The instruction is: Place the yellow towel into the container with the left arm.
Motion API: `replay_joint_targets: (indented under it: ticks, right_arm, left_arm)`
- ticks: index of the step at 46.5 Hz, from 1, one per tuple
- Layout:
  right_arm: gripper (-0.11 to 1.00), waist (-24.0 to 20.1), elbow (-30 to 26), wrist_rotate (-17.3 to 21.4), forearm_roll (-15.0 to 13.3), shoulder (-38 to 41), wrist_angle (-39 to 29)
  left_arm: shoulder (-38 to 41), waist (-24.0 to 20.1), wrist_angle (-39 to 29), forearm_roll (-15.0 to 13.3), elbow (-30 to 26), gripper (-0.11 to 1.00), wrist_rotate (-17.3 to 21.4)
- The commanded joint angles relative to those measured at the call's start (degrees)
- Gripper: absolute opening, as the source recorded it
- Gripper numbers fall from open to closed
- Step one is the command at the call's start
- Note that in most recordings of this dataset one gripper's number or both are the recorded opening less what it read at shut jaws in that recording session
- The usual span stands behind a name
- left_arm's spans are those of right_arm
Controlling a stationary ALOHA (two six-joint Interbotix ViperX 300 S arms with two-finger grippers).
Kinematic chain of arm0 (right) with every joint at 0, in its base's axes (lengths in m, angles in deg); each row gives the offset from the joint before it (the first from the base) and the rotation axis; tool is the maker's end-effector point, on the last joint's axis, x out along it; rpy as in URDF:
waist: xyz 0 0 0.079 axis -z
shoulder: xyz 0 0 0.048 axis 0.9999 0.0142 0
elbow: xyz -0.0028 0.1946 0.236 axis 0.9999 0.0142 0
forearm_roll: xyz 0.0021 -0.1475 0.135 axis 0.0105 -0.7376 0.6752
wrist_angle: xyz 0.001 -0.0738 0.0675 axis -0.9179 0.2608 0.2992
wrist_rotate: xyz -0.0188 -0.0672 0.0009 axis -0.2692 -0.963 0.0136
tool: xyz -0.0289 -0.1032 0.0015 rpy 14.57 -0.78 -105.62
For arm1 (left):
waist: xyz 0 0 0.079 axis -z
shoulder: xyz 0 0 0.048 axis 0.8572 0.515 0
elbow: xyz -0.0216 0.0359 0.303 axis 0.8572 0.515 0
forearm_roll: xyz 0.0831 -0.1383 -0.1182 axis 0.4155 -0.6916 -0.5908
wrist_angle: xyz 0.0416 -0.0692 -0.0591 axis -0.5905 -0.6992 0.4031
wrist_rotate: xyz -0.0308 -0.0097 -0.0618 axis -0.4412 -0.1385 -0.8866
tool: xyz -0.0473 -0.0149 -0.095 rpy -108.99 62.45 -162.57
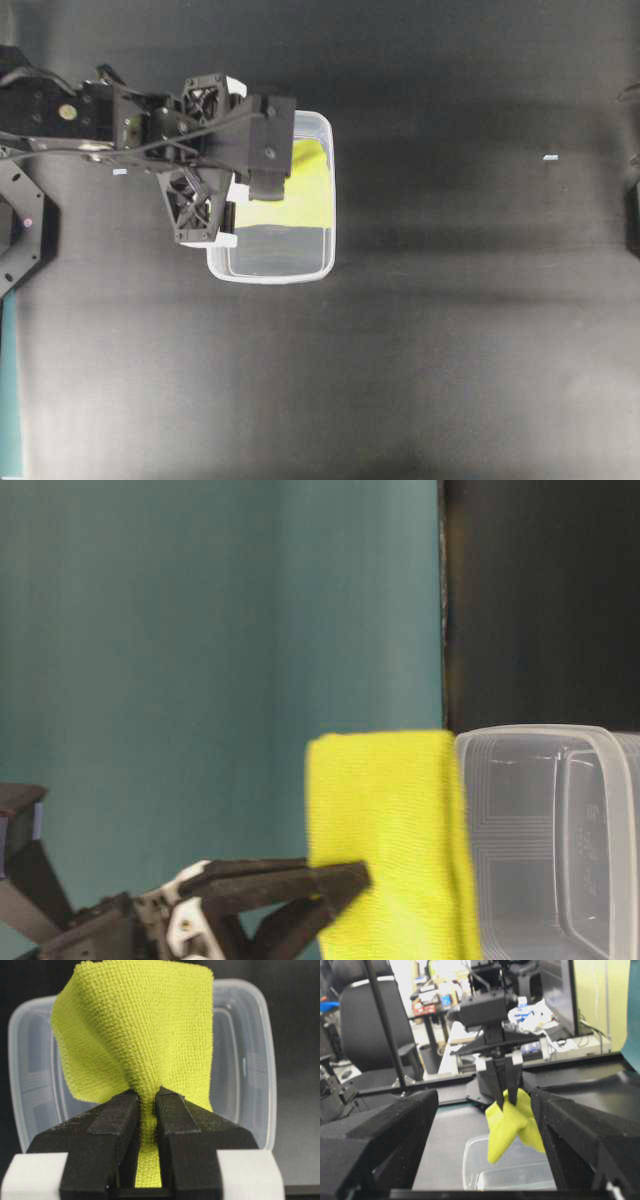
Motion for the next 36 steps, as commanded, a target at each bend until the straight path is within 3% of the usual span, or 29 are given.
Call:
replay_joint_targets:
  ticks: [1,5,9,15,28,36]
  right_arm:
    - [0.73,0.0,-0.4,0.1,0.2,0.4,0.4]
    - [0.73,0.0,-0.4,0.1,0.2,0.4,0.4]
    - [0.73,0.0,-0.4,0.1,0.2,0.4,0.4]
    - [0.73,0.0,-0.4,0.1,0.2,0.3,0.4]
    - [0.73,0.0,-0.4,0.1,0.2,0.3,0.4]
    - [0.73,0.0,-0.4,0.1,0.2,0.4,0.2]
  left_arm:
    - [-0.2,0.0,1.8,0.2,0.3,0.1,0.1]
    - [0.2,-0.1,4.0,0.2,1.2,0.33,0.0]
    - [0.4,-0.4,7.3,0.2,2.9,0.65,-1.1]
    - [-0.8,-0.4,8.6,0.2,4.5,0.9,-1.2]
    - [-13.4,-0.4,8.9,0.2,5.7,0.87,-1.4]
    - [-23.4,-0.3,10.4,0.2,9.4,0.87,-1.3]
